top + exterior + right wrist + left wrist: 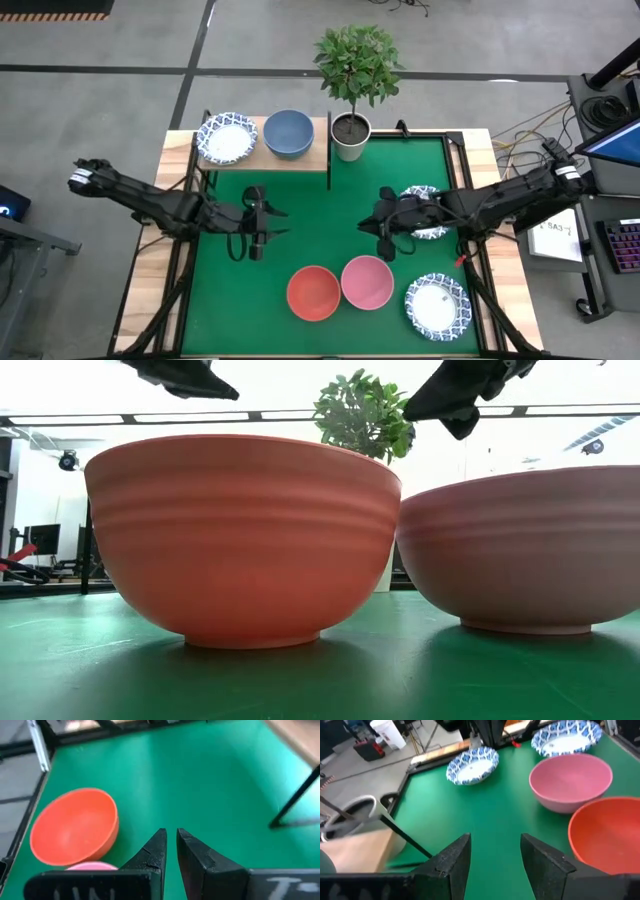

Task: Place and stack bowls onto a shelf
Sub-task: Stack the pink bowl on top of the blue bowl on the shelf

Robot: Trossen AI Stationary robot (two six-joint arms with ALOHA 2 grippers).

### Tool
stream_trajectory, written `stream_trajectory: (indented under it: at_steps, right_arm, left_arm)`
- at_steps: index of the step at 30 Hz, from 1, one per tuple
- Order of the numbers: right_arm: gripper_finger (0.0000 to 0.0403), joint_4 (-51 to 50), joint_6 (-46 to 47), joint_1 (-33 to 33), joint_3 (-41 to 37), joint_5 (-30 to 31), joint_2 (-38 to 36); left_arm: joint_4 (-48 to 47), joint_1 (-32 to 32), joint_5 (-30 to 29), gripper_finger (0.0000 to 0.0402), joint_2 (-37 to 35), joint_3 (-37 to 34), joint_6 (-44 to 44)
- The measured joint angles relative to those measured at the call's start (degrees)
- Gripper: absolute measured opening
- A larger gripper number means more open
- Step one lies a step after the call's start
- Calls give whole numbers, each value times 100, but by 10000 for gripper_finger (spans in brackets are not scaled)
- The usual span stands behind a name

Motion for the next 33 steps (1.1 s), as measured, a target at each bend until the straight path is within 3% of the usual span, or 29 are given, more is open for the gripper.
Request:
stream_trajectory:
  at_steps: [11, 14, 20, 25, 33]
  right_arm:
    - [31, -2978, 1198, -140, 1770, 0, 1110]
    - [31, -3258, 1234, -138, 2088, -117, 1382]
    - [31, -3316, 653, -118, 2547, -1124, 1881]
    - [36, -3529, 561, -96, 2964, -1326, 2333]
    - [108, -4265, 107, -80, 3539, -1509, 3112]
  left_arm:
    - [-330, -7, -1, 155, -194, -207, -397]
    - [-545, -7, -4, 155, -364, -215, -546]
    - [-730, -7, -3, 155, -770, -507, -807]
    - [-713, -7, -46, 155, -1037, -745, -835]
    - [-698, -7, -50, 155, -1445, -992, -894]
